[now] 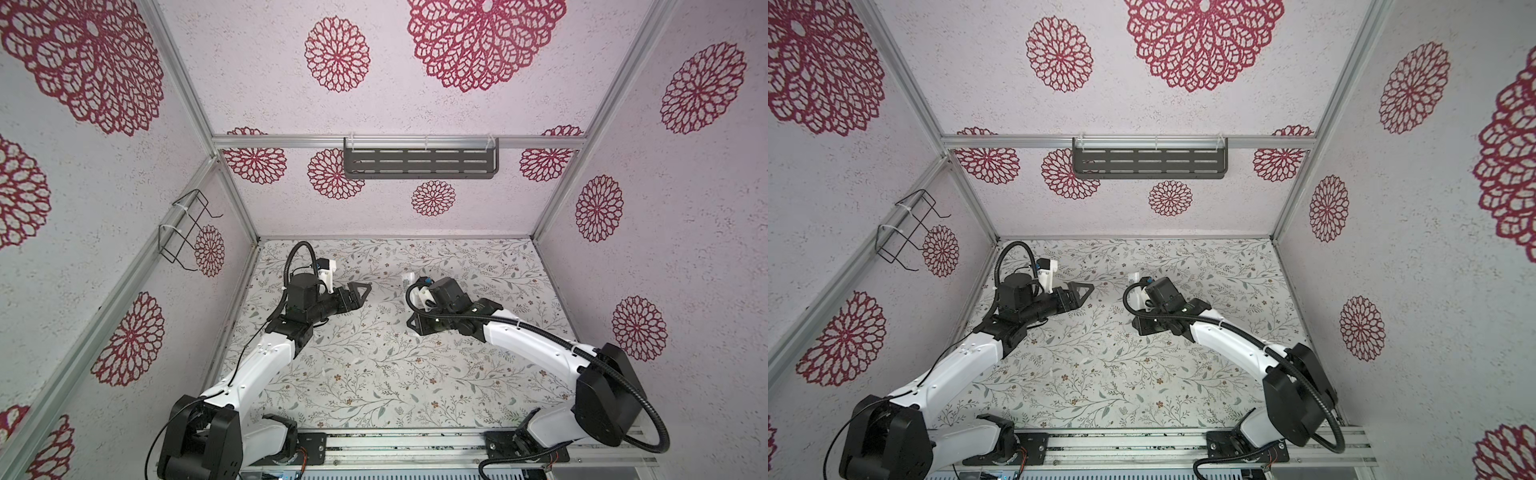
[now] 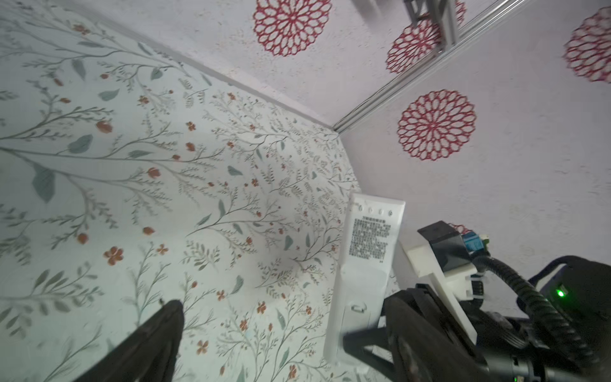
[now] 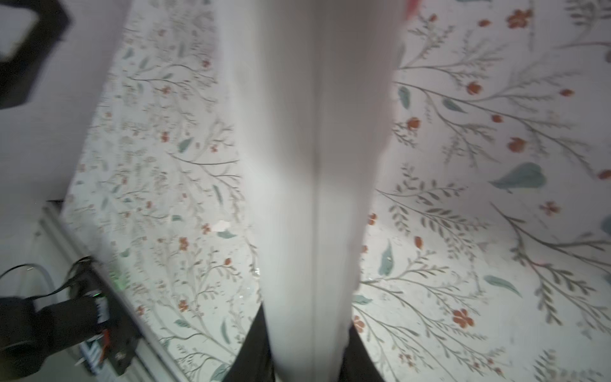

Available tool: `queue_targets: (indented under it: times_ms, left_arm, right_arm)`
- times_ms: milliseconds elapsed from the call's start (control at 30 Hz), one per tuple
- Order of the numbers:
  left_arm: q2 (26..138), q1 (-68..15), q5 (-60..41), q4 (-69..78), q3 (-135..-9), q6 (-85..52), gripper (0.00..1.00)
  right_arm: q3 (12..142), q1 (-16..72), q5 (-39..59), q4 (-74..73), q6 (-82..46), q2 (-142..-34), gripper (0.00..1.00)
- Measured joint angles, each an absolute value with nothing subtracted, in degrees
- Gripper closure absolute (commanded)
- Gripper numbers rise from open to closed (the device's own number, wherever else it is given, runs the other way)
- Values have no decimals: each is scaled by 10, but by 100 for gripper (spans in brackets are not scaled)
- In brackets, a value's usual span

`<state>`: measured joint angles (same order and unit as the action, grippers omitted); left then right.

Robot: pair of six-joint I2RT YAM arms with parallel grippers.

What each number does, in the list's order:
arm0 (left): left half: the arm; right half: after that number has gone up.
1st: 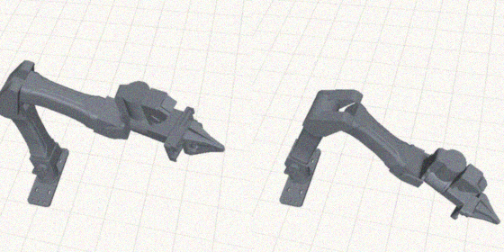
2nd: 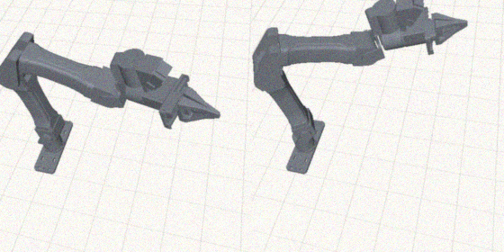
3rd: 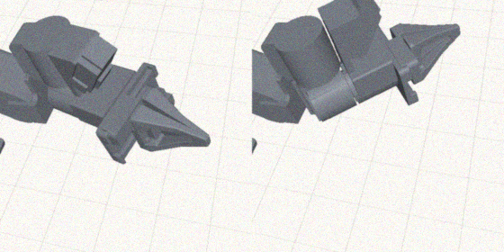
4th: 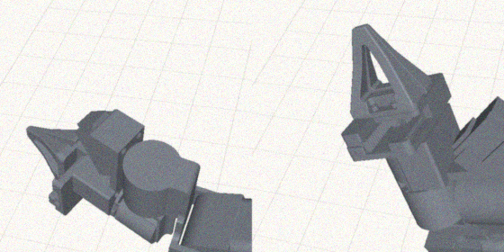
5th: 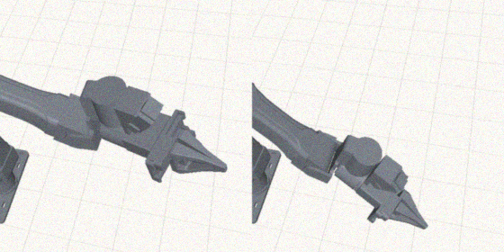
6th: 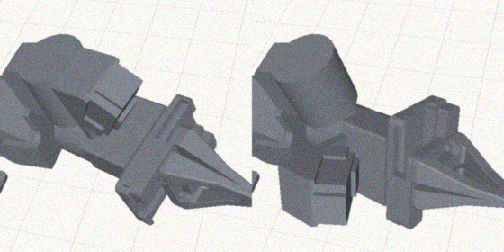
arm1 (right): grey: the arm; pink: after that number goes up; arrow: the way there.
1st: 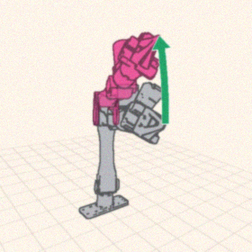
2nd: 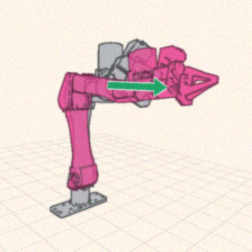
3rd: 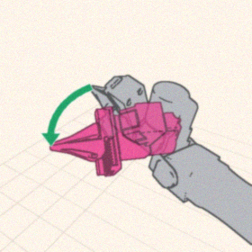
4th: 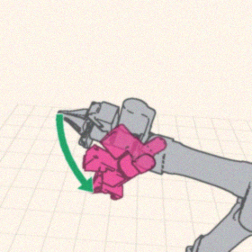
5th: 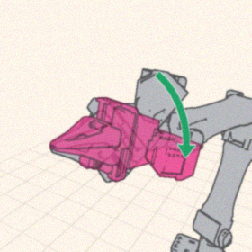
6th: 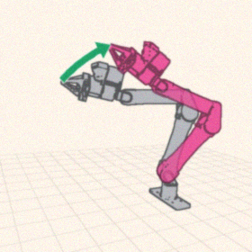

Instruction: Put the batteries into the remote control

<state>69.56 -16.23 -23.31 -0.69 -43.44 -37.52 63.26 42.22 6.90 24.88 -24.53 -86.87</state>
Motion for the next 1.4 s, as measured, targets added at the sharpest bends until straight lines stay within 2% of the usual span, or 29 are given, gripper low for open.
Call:
queue_targets:
  times_ms: [200, 567, 1000, 1300, 1400]
  left_arm:
    - [660, -168, -187, -102, -430, -338, 3]
    - [606, -177, -162, -145, -427, -309, 3]
    - [603, -184, -171, -147, -424, -301, 3]
    - [592, -184, -174, -144, -422, -301, 3]
    - [584, -184, -173, -144, -422, -301, 3]
  right_arm:
    - [701, 430, -32, 365, -229, -971, 78]
    - [783, 441, -133, 467, -221, -1093, 78]
    - [851, 449, -162, 506, -221, -1151, 69]
    - [869, 458, -161, 512, -221, -1163, 68]
    - [875, 461, -156, 512, -221, -1163, 62]
